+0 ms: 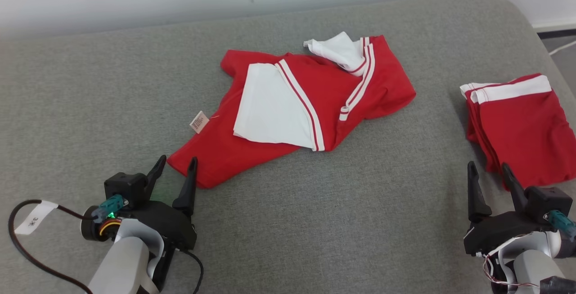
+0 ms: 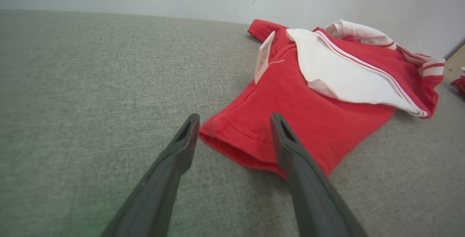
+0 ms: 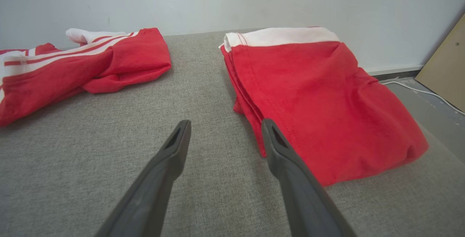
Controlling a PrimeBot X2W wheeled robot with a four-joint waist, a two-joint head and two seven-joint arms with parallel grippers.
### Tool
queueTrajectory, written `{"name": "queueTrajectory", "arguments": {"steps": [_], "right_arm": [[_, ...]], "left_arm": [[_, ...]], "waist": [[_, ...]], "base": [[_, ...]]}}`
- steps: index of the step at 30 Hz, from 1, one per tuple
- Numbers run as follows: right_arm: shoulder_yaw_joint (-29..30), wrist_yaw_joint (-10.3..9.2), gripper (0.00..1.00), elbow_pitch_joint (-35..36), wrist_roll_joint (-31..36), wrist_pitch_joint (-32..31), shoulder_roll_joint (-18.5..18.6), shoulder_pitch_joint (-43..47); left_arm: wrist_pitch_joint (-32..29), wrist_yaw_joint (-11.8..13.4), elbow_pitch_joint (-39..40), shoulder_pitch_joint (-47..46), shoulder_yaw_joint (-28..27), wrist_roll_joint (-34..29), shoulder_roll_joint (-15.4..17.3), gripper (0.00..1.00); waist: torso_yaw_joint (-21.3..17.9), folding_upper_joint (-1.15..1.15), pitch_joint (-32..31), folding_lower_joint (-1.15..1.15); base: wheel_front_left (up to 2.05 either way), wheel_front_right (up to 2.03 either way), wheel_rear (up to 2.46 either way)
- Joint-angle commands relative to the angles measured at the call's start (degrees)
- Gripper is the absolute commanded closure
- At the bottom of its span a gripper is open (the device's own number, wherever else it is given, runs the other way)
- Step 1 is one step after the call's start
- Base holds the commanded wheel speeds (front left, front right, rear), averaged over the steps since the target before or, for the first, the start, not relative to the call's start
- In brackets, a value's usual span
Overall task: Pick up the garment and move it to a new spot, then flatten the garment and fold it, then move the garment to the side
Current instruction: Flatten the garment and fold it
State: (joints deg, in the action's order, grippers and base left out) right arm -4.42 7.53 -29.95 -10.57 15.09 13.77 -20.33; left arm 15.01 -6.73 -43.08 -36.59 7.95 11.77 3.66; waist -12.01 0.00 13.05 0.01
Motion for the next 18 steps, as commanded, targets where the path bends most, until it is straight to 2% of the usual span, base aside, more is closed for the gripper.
{"name": "queueTrajectory", "arguments": {"steps": [1, 9, 10, 13, 18], "right_arm": [[-0.05, -0.09, 0.0, 0.35, -0.43, 0.05, -0.29, -0.2], [-0.2, -0.08, 0.0, 0.42, -0.58, 0.05, -0.26, -1.25], [-0.26, -0.09, 0.0, 0.3, -0.62, 0.05, -0.15, -1.25], [-0.32, -0.09, 0.0, -0.06, -0.69, 0.05, 0.08, -1.54], [-0.19, -0.09, 0.0, -0.2, -0.96, 0.05, 0.12, -1.32]], "left_arm": [[0.22, -0.12, -0.66, -0.78, -0.32, -0.78, 0.69, 0.0], [0.1, -0.44, -2.71, -1.66, -1.04, -2.64, 1.0, 0.0], [0.1, -0.45, -2.82, -1.72, -1.19, -2.81, 1.0, 0.29], [0.1, -0.53, -2.41, -1.67, -1.28, -3.27, 0.97, 1.0], [0.14, -0.58, -0.31, -0.22, -1.44, -4.88, 1.16, 1.0]], "waist": [[-1.28, 0.0, 1.44, -0.01], [-1.53, 0.0, 2.3, -0.01], [-1.47, 0.0, 2.31, -0.01], [-1.15, 0.0, 2.14, -0.01], [-0.14, 0.0, 1.28, -0.01]], "base": [[0.0, 0.0, 0.0], [0.0, 0.0, 0.0], [0.0, 0.0, 0.0], [0.0, 0.0, 0.0], [0.0, 0.0, 0.0]]}}
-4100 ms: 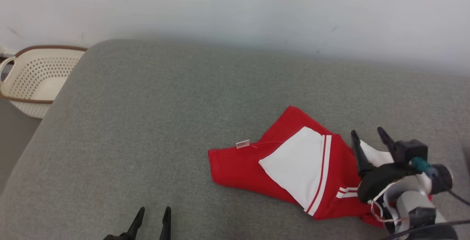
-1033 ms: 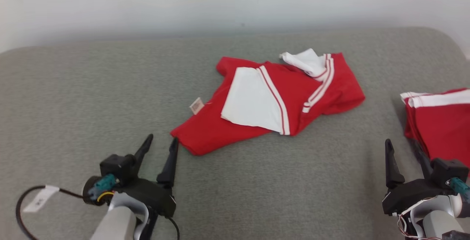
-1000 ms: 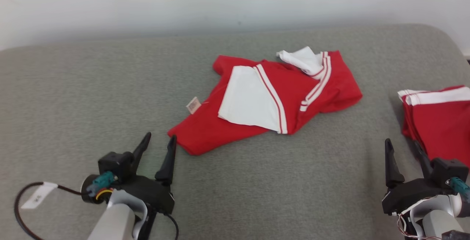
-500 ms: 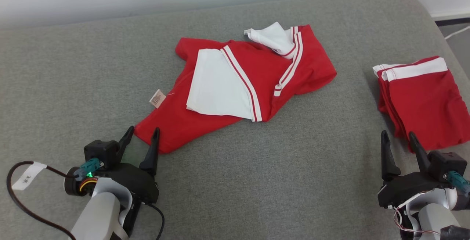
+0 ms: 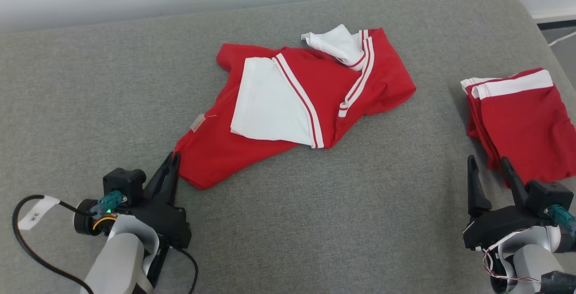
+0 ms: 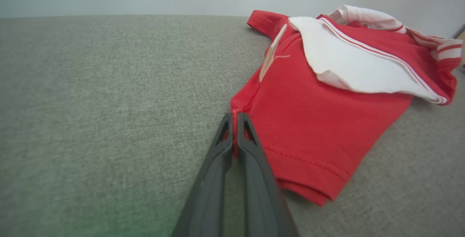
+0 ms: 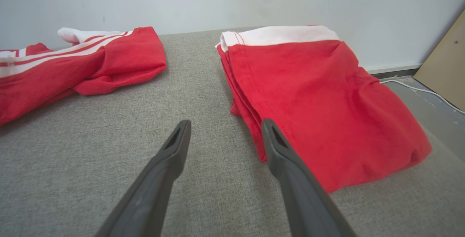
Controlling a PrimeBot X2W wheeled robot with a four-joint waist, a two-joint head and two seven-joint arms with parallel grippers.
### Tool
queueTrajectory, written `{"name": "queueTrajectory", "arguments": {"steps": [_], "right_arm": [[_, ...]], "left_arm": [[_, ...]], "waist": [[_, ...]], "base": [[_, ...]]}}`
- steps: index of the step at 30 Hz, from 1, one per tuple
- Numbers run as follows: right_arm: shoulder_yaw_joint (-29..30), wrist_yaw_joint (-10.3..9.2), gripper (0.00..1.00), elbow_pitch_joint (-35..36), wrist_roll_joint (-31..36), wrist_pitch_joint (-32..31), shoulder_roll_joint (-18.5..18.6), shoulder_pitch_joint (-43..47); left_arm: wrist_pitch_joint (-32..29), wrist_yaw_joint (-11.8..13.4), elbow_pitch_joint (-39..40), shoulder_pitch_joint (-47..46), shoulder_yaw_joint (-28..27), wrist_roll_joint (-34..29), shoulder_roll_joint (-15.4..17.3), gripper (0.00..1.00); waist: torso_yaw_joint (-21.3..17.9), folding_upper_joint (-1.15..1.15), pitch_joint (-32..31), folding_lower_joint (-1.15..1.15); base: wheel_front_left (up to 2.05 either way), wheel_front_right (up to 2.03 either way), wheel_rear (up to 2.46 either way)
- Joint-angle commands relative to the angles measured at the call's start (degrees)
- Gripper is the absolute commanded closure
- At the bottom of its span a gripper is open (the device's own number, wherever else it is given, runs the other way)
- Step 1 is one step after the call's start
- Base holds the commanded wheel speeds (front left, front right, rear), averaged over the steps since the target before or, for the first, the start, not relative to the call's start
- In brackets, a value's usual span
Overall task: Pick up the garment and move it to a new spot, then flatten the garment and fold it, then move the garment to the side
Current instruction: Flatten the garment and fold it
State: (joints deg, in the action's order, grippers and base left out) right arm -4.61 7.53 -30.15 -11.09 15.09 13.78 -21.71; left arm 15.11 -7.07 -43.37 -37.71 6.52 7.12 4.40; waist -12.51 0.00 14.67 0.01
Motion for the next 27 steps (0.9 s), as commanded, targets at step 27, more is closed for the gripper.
{"name": "queueTrajectory", "arguments": {"steps": [27], "right_arm": [[-1.72, -0.08, 0.0, -1.45, -0.69, 0.05, -2.48, 3.61]], "left_arm": [[0.05, 2.77, 13.67, 16.2, -2.18, -5.31, 7.46, 1.0]], "waist": [[9.2, 0.0, -6.98, -0.01]], "base": [[0.0, 0.0, 0.0]]}}
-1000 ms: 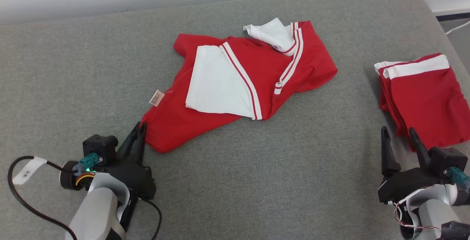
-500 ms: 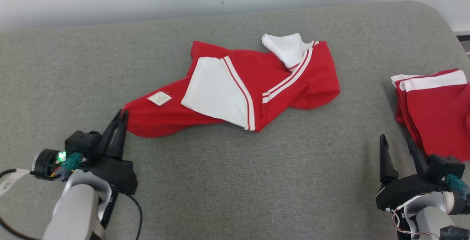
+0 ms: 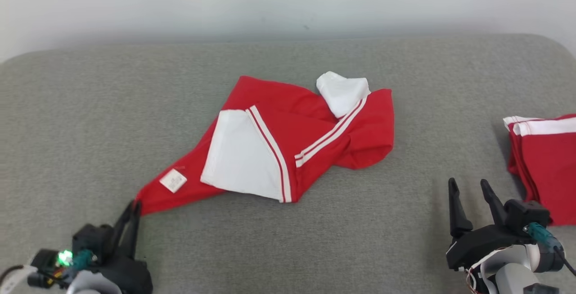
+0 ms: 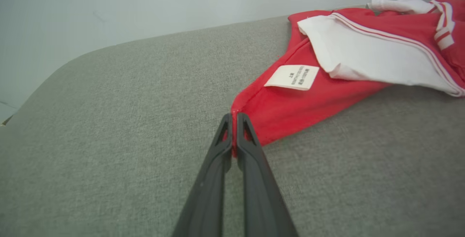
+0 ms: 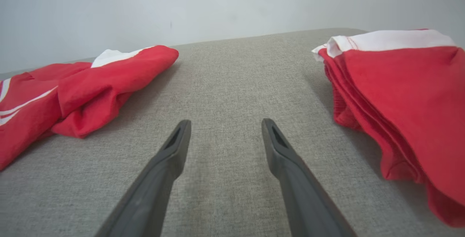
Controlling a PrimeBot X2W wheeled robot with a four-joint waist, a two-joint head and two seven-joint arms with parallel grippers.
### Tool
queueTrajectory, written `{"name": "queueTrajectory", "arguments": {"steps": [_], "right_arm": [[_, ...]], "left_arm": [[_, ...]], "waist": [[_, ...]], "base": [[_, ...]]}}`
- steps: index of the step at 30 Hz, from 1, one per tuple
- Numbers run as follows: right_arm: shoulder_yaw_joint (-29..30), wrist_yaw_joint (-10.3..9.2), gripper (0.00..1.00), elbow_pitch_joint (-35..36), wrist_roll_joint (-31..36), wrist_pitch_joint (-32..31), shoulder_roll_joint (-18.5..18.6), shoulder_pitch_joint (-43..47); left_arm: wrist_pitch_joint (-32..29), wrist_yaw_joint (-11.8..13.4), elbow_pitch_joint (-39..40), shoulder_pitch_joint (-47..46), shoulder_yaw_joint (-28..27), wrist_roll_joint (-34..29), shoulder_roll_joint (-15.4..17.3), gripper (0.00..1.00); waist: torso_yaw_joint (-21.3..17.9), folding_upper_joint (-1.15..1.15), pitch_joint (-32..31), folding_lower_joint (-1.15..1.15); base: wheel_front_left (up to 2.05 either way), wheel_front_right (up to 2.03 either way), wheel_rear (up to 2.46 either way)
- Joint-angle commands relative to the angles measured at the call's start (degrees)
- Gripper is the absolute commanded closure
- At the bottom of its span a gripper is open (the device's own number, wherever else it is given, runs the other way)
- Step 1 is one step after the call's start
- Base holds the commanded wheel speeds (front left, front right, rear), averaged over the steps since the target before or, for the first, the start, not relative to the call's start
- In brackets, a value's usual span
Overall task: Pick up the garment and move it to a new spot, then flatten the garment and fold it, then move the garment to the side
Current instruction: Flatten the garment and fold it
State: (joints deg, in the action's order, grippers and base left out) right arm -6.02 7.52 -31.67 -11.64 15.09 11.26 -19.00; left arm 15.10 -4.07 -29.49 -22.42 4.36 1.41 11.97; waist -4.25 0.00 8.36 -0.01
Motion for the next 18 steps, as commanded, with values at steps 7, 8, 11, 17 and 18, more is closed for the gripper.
{"name": "queueTrajectory", "arguments": {"steps": [7, 8, 11, 17, 18], "right_arm": [[-3.1, -0.07, 0.0, 0.32, -0.61, 0.05, 0.38, 0.64], [-4.2, -0.07, 0.0, 0.45, -0.67, 0.05, 0.42, 0.47], [-8.3, -0.07, 0.0, 0.97, -1.79, 0.05, 0.67, -0.12], [-19.51, -0.07, 0.0, 3.1, -4.5, 0.05, 0.79, -1.86], [-21.48, -0.07, 0.0, 3.3, -5.02, 0.05, 0.89, -2.11]], "left_arm": [[0.06, 0.26, -2.09, 4.23, 0.3, 1.45, -3.22, 0.56], [0.06, 0.37, -2.32, 4.67, 0.17, 1.51, -3.8, 0.0], [0.06, 1.0, -1.99, 5.91, -0.69, 1.95, -5.08, 0.0], [0.07, 1.65, 0.47, 8.35, -1.75, 2.45, -7.13, 0.0], [0.06, 1.48, 0.95, 8.62, -1.5, 2.39, -7.42, 0.0]], "waist": [[2.81, 0.0, -1.58, 0.01], [3.06, 0.0, -1.74, 0.01], [3.69, 0.0, -2.27, 0.01], [6.33, 0.0, -2.72, 0.01], [7.08, 0.0, -2.68, 0.01]], "base": [[0.0, 0.0, 0.0], [0.0, 0.0, 0.0], [0.0, 0.0, 0.0], [0.0, 0.0, 0.0], [0.0, 0.0, 0.0]]}}
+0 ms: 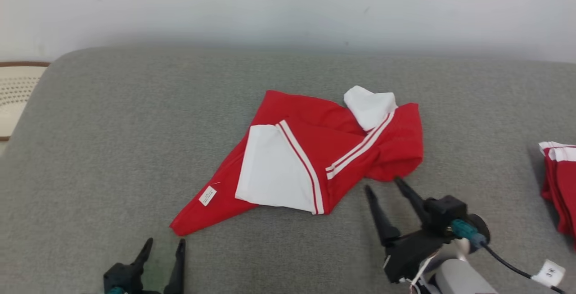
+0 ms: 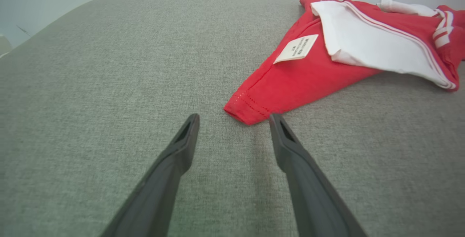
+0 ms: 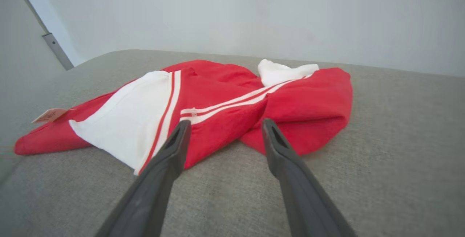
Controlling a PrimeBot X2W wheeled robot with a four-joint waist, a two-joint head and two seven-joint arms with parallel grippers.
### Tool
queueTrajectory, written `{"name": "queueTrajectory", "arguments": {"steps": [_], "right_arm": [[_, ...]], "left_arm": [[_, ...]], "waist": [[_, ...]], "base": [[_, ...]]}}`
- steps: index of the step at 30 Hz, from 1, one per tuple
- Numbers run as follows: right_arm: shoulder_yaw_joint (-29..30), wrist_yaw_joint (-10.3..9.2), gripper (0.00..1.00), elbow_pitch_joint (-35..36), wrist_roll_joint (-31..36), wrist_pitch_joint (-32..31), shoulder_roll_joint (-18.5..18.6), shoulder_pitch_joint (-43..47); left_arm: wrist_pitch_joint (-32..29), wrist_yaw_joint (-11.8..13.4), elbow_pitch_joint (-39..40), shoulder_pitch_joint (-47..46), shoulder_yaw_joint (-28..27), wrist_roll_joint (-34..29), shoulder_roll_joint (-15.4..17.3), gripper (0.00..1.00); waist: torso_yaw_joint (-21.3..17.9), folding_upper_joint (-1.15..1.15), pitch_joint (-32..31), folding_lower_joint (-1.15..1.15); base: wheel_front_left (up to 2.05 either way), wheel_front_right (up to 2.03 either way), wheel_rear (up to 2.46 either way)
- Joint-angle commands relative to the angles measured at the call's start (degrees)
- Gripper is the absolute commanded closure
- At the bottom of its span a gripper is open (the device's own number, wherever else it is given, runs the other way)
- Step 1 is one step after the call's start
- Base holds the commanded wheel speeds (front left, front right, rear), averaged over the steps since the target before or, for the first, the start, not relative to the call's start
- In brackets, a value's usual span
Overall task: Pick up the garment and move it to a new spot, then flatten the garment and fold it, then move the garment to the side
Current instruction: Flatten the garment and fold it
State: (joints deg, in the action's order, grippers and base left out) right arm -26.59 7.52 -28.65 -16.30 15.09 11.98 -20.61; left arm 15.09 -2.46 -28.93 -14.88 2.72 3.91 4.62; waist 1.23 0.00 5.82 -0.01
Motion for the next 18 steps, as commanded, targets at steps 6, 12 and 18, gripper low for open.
{"name": "queueTrajectory", "arguments": {"steps": [6, 12, 18], "right_arm": [[-10.16, -0.07, 0.0, -0.43, -3.19, 0.04, 0.82, -3.81], [-15.48, -0.07, 0.0, -2.13, -4.73, 0.04, 1.31, -6.73], [-19.77, -0.07, 0.0, -4.61, -5.44, 0.04, 1.73, -9.19]], "left_arm": [[0.08, -0.41, 2.31, 2.22, 1.82, 0.25, -1.23, 0.0], [0.08, -0.07, 4.04, 2.64, 4.4, 1.95, -1.66, 0.0], [0.08, 1.01, 4.78, 3.41, 6.77, 4.64, -1.69, 0.0]], "waist": [[6.84, 0.0, 0.76, 0.01], [11.85, 0.0, 1.94, 0.01], [15.55, 0.0, 2.86, 0.01]], "base": [[0.0, 0.0, 0.0], [0.0, 0.0, 0.0], [0.0, 0.0, 0.0]]}}
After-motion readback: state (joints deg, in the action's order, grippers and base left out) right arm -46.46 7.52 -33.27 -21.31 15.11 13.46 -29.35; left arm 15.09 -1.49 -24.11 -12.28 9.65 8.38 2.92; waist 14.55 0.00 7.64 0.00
